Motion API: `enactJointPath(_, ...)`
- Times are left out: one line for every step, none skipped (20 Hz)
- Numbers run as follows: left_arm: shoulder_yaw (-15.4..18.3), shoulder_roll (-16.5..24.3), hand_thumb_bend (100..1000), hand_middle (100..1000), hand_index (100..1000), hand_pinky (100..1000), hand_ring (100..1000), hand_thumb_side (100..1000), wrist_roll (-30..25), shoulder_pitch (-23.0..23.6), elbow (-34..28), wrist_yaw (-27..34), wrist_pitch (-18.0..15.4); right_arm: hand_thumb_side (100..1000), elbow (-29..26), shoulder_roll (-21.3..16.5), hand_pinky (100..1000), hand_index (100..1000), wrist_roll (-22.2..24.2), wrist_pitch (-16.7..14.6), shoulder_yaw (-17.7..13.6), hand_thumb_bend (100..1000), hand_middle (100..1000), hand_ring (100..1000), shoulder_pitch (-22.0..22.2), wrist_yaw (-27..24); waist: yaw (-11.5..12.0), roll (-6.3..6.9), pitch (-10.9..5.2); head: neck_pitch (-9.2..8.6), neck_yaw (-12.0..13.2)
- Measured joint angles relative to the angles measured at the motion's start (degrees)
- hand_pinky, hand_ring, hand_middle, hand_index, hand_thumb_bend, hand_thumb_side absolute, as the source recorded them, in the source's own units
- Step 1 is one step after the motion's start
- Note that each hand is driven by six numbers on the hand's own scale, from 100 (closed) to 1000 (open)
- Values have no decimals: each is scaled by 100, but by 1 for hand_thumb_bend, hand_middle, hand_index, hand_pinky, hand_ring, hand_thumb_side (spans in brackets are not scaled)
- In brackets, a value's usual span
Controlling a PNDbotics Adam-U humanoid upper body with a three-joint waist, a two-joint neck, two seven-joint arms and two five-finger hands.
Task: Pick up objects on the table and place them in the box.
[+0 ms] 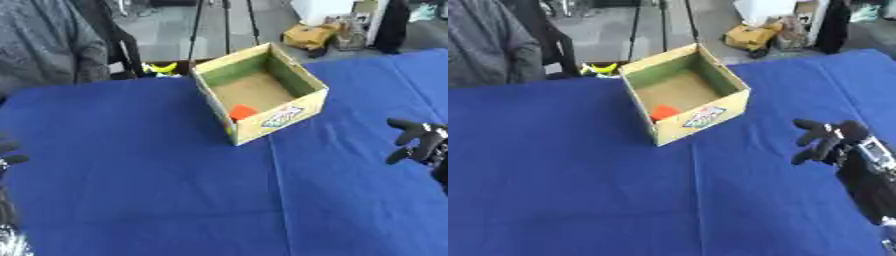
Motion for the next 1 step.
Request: enactJointPath(0,-1,275,605,724,507,606,1000,-8,0,0,0,-3,876,0,0,553,457,-1,-1,0,100,558,928,0,0,-2,0,0,0,9)
